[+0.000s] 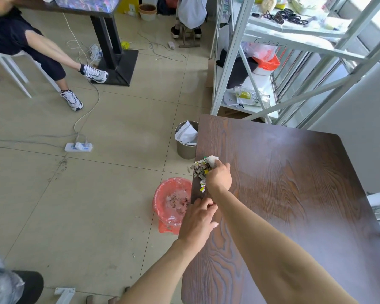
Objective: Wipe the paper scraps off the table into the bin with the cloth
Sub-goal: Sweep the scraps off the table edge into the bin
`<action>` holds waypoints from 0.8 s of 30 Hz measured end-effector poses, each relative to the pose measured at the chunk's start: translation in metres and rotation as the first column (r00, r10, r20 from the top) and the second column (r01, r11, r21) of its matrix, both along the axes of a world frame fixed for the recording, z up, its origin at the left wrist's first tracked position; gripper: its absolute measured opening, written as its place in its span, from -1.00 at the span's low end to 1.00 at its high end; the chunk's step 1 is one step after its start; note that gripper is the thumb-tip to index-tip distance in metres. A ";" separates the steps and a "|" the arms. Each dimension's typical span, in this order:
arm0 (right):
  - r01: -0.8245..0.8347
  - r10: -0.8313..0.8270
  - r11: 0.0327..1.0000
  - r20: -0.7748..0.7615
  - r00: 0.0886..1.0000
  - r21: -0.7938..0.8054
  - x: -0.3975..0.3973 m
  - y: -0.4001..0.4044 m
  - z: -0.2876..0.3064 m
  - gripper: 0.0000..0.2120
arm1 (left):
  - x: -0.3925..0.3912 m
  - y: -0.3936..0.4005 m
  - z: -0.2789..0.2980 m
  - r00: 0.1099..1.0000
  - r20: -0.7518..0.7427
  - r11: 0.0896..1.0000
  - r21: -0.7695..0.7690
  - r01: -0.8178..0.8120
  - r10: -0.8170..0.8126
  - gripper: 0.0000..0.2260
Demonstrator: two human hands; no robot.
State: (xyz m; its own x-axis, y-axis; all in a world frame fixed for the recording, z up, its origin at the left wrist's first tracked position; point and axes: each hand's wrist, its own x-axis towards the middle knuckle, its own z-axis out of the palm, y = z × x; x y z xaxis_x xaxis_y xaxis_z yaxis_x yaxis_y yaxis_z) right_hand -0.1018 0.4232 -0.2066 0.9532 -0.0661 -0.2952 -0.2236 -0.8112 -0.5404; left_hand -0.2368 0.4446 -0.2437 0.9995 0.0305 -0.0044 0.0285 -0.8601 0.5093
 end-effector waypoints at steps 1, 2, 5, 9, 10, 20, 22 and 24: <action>-0.031 0.031 1.000 0.010 0.999 -0.003 0.001 0.001 -0.001 -0.59 | 0.002 0.000 0.000 1.000 0.006 1.000 0.000 -0.009 0.009 -0.62; -0.065 0.065 0.998 0.021 0.998 -0.004 0.003 0.002 -0.001 -0.57 | 0.004 0.000 0.000 1.000 0.008 1.000 0.002 -0.020 0.020 -0.63; -0.150 0.151 0.988 0.039 0.988 -0.021 0.007 0.004 -0.003 -0.55 | 0.006 -0.001 -0.001 0.999 0.017 0.999 0.000 -0.045 0.045 -0.64; -0.216 0.217 0.976 0.039 0.975 -0.032 0.011 0.015 -0.005 -0.55 | 0.009 -0.001 -0.001 0.999 0.030 0.999 -0.021 -0.044 0.045 -0.67; -0.229 0.230 0.973 0.042 0.972 -0.033 0.011 0.019 -0.005 -0.56 | 0.009 -0.001 0.000 0.998 0.036 0.999 -0.029 -0.042 0.043 -0.68; -0.347 0.352 0.933 0.049 0.935 -0.091 0.013 0.039 -0.008 -0.71 | 0.013 -0.001 -0.009 0.998 0.031 0.997 -0.061 -0.051 0.053 -0.72; -0.384 0.392 0.915 0.053 0.918 -0.124 0.013 0.043 -0.009 -0.76 | 0.014 -0.001 -0.010 0.998 0.034 0.998 -0.042 -0.046 0.047 -0.74; -0.409 0.420 0.900 0.048 0.906 -0.152 0.014 0.046 -0.010 -0.75 | 0.014 -0.002 -0.011 0.998 0.031 0.998 -0.030 -0.050 0.051 -0.75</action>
